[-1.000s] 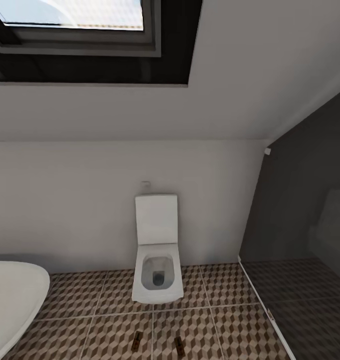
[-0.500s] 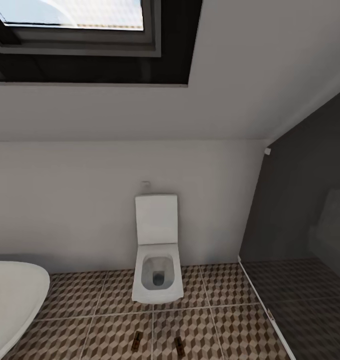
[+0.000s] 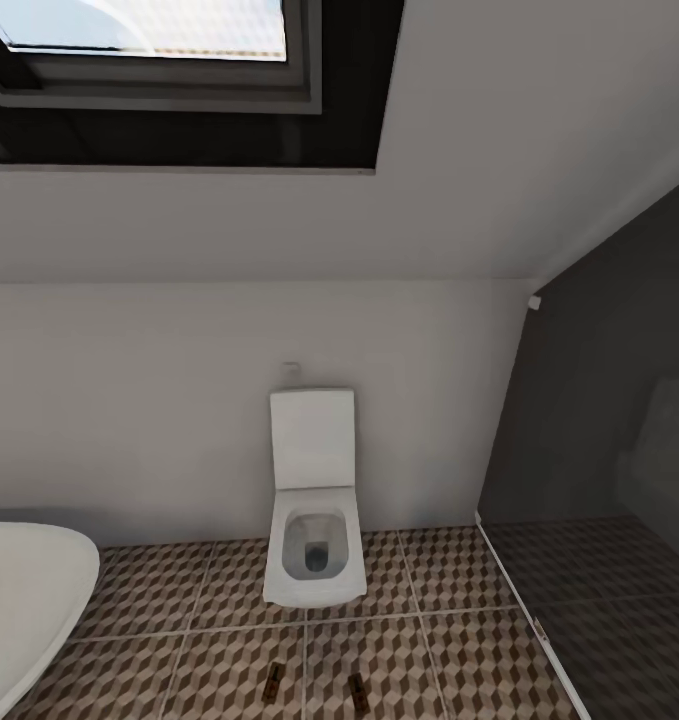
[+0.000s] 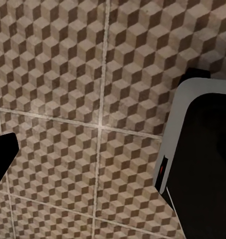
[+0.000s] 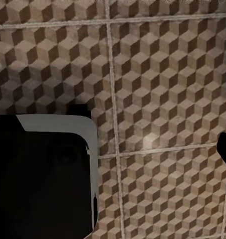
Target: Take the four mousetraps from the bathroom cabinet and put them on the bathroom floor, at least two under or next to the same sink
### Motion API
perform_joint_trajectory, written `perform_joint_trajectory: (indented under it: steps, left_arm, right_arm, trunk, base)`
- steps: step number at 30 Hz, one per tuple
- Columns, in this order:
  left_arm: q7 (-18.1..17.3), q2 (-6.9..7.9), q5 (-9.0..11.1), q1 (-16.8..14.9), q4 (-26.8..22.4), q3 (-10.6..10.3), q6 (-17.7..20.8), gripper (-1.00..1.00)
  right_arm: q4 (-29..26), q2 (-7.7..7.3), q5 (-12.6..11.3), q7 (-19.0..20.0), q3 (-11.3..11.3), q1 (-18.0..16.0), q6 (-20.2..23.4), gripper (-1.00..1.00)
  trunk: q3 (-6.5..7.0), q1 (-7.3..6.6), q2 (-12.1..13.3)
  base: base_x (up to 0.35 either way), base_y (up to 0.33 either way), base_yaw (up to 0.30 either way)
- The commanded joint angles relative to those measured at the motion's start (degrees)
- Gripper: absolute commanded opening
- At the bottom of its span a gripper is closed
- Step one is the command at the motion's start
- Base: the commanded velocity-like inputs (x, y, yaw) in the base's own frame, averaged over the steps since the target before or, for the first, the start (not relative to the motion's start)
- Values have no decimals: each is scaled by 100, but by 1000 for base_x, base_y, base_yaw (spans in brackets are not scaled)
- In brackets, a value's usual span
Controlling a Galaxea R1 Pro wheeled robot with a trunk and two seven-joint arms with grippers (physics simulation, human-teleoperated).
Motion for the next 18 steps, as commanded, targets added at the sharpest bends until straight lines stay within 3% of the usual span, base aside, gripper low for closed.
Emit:
perform_joint_trajectory:
  steps: [1, 10, 18]
  left_arm:
    - [6, -2, 38, -4, -1, -48, 18, 100]
    - [-11, -12, 33, -2, -18, -48, 10, 100]
    - [-15, -14, 32, -1, -13, -49, 14, 100]
  right_arm:
    - [-12, 0, 25, 2, -8, -1, 31, 100]
    - [-24, 35, 11, 5, -1, -1, 13, 100]
    - [-25, 294, 7, 6, -7, -1, -396, 100]
  trunk:
    - [-8, 3, -9]
    - [-8, 3, -9]
    - [-8, 3, -9]
  base:
    - [0, 0, 0]
    - [0, 0, 0]
    - [0, 0, 0]
